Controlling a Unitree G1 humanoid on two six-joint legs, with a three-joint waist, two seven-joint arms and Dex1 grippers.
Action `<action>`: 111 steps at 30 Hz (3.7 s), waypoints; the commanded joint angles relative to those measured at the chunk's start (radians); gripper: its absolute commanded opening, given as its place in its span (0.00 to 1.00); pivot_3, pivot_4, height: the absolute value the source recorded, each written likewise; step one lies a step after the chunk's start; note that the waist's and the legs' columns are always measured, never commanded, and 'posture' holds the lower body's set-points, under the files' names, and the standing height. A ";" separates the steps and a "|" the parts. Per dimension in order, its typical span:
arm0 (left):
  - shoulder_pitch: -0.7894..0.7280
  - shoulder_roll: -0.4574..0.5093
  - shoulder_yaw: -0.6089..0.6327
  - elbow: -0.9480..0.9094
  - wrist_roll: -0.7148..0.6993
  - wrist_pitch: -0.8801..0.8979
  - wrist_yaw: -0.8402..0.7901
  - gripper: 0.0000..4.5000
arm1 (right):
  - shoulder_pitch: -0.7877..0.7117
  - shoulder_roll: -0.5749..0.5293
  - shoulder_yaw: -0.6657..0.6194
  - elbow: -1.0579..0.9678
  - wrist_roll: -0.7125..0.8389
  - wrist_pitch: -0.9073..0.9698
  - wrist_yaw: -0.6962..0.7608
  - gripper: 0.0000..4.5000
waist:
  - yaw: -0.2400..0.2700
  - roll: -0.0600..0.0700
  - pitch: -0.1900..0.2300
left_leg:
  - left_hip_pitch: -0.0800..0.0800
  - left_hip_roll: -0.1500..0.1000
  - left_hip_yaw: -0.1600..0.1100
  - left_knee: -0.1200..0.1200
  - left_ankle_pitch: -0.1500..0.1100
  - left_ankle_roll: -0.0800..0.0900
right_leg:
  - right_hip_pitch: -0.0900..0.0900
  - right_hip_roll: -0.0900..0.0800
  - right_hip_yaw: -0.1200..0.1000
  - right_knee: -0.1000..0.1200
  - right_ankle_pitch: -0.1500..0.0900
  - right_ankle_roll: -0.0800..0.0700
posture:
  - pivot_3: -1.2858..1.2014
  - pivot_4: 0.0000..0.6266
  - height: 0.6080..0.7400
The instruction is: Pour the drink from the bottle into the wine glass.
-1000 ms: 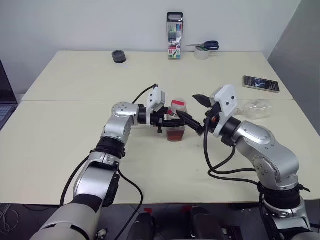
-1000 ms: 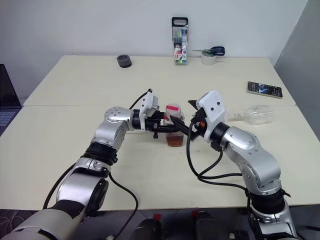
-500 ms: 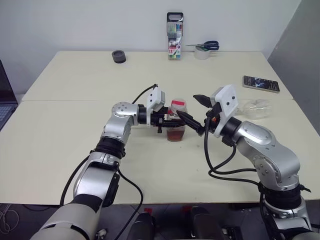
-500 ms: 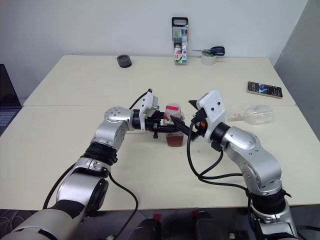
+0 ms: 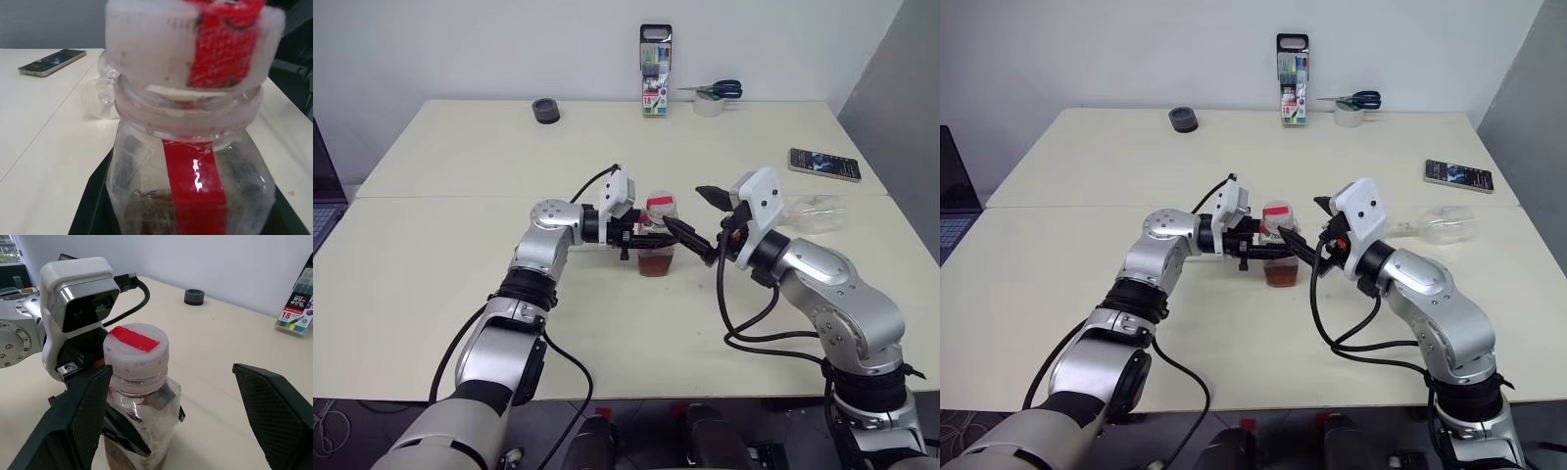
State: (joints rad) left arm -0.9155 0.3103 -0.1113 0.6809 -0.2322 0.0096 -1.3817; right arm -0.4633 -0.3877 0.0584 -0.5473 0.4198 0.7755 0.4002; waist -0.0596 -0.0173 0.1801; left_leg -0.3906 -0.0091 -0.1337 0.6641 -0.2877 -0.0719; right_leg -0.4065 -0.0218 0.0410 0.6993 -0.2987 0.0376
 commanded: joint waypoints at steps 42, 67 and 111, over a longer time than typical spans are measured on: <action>-0.006 -0.007 0.010 -0.032 -0.015 -0.032 -0.011 0.38 | -0.130 -0.013 0.030 0.085 0.072 -0.019 0.097 0.93 | 0.000 0.000 0.000 | 0.000 0.000 0.000 0.000 0.000 0.001 | 0.000 0.000 0.000 0.000 0.000 0.000 | 0.52 0.24 1.00; -0.001 -0.009 0.011 -0.038 -0.011 -0.041 0.007 0.38 | -0.153 0.010 0.071 0.118 0.016 -0.068 0.114 0.40 | 0.000 0.000 0.000 | 0.000 0.000 0.000 0.000 0.001 -0.001 | 0.000 0.000 0.000 0.000 0.000 0.000 | 0.52 0.24 1.00; 0.062 0.106 0.146 -0.143 -0.056 0.064 0.224 0.37 | 0.472 -0.026 -0.357 0.192 -0.113 -0.101 -0.152 1.00 | 0.000 0.000 0.000 | 0.005 0.001 0.003 -0.001 -0.001 0.001 | 0.001 0.001 0.004 0.003 0.000 0.000 | 0.52 0.24 1.00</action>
State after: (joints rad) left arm -0.8476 0.3996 0.0019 0.5908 -0.2645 0.0679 -1.1811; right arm 0.0122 -0.3956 -0.2666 -0.3349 0.2953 0.6694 0.2327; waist -0.0595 -0.0173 0.1799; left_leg -0.3858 -0.0083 -0.1307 0.6633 -0.2883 -0.0707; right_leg -0.4052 -0.0205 0.0447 0.7026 -0.2988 0.0377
